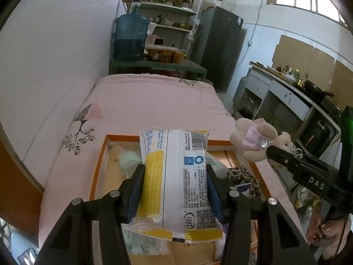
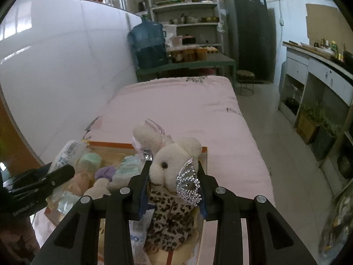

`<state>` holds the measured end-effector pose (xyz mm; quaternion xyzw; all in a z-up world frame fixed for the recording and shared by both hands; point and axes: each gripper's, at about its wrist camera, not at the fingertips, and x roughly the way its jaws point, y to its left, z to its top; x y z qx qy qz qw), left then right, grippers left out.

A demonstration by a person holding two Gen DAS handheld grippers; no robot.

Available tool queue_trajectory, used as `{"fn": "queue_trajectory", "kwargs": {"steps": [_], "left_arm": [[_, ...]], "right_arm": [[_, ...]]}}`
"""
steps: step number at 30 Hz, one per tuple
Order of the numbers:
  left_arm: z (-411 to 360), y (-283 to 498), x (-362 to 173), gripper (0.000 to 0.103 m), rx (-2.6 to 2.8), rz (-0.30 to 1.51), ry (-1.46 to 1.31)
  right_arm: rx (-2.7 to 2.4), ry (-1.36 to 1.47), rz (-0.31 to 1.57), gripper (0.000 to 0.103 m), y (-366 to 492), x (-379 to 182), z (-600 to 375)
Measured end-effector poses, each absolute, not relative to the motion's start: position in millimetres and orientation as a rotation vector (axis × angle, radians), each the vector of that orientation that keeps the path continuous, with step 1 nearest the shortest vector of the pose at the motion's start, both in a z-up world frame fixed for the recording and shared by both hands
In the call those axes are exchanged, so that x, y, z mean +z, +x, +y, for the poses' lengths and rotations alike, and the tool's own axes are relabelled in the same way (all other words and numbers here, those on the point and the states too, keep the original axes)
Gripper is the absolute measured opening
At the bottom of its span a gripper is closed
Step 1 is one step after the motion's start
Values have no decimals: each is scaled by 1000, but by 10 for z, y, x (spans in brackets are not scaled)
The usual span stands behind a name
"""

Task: Organize soft objects
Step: 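Carry the snack bag and bunny with both tools over the box lid, then open right tool to drop the bunny while left tool drops the snack bag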

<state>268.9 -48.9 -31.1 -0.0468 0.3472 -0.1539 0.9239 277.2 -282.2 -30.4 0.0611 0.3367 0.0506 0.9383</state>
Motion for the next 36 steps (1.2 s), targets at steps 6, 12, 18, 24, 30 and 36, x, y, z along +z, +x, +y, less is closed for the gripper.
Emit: {"fn": "queue_trajectory", "kwargs": {"steps": [6,12,18,24,30,36], "left_arm": [[-538,2809,-372,52,-307,724,-77],[-611,2909,-452,52,-307,756,-42],[-670,2990,-558,52,-305,793,-14],[-702,3046,-680,52,-306,837,-2],[-691,3063,-722,52,-310,854,-13],[-703,3077,-775,53,-325,872,-21]], "right_arm": [[98,133,708,37,2911,-409,-2836],[91,133,730,37,3023,-534,-2831],[91,120,757,37,3121,-661,-2795],[81,97,774,37,3183,-771,-2770],[74,86,790,37,3225,-867,-2751],[74,80,809,38,3251,-959,-2735]]}}
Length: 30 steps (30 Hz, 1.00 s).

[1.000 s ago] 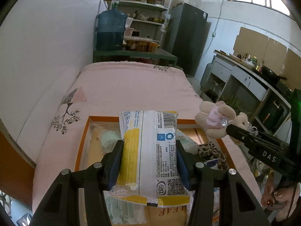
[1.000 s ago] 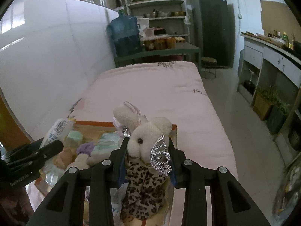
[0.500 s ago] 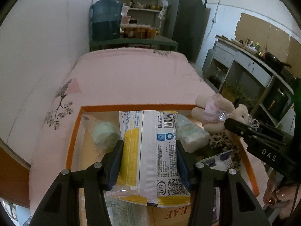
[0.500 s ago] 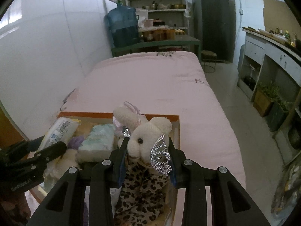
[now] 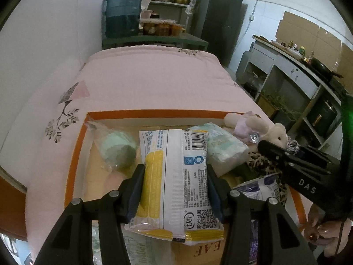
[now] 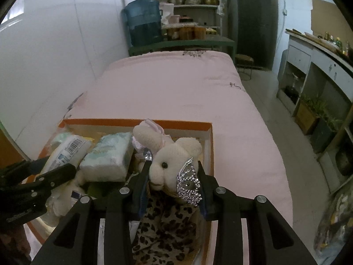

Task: Organize soft objects
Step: 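Open right tool to drop the bunny while left tool drops the snack bag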

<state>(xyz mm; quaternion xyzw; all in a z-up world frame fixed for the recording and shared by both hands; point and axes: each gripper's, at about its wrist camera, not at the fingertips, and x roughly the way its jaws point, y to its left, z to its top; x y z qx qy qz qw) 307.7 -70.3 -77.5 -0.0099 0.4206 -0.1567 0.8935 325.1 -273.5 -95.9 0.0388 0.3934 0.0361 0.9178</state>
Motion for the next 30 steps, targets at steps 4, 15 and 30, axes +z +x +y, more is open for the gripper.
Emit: {"fn": "queue_trajectory", "kwargs": {"steps": [4,15,30], "left_arm": [[-689,3095,-794,54,-334,882,-31],[-666,3085,-778,58,-334,883,-40],[-673,2912,-548,72,-354,816,-47]], "right_arm": [[74,81,802,40,3241,-959,-2746],[62,69,812,61,3208,-951,-2758],[52,53,765,62,3018,-784,-2748]]}}
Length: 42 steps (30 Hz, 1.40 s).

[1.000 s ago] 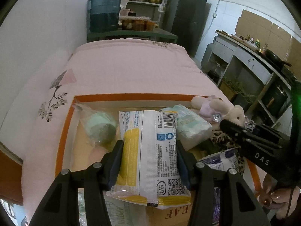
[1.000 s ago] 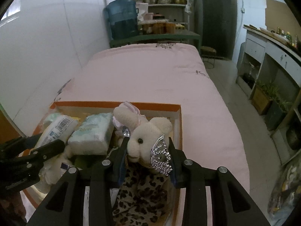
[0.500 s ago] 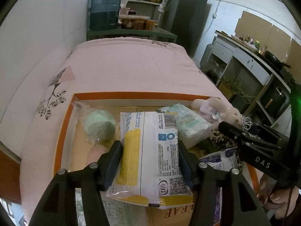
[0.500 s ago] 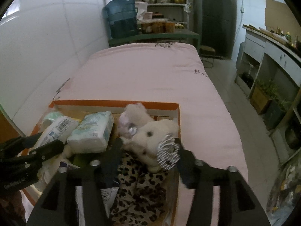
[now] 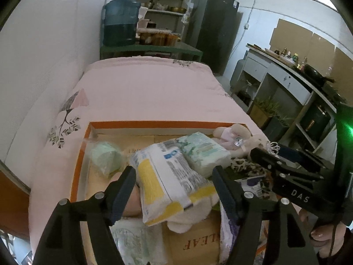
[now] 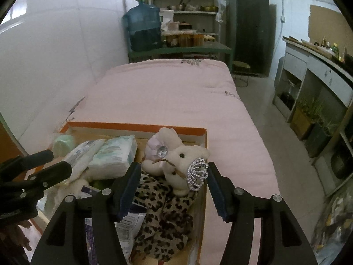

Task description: Organize soft objects

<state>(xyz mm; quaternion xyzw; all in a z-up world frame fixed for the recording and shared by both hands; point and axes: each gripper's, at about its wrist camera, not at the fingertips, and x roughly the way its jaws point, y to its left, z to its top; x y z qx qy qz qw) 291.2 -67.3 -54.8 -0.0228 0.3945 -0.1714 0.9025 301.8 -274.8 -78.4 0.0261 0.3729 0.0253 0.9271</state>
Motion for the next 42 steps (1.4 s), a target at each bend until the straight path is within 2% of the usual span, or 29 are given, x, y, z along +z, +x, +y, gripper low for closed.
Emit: {"fn": "queue_trajectory", "kwargs": {"steps": [42], "left_arm": [[-535,2294,-79,72,-365,696,-70]], "right_arm": [[60,34,688,62,2354,-274,-2556]]}}
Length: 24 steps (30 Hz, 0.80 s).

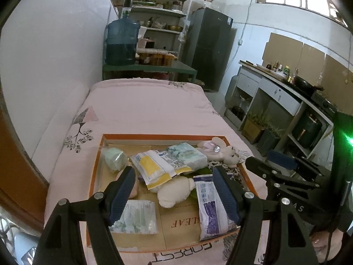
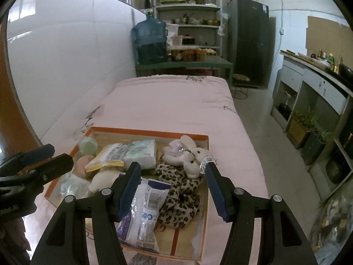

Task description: Organize soft objects

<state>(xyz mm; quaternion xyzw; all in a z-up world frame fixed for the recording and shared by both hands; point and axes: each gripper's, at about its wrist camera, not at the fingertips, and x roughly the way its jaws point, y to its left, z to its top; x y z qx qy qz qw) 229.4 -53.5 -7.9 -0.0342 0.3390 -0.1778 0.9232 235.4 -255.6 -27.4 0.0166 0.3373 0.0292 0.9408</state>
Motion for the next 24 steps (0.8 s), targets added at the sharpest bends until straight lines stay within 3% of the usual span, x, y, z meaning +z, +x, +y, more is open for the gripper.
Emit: {"fn": "queue_trajectory", "kwargs": {"steps": [24], "left_arm": [[-435,1697,57,72,-295,646,-45]], "right_arm": [[43,61,646,62,1681,-91,-2365]]}}
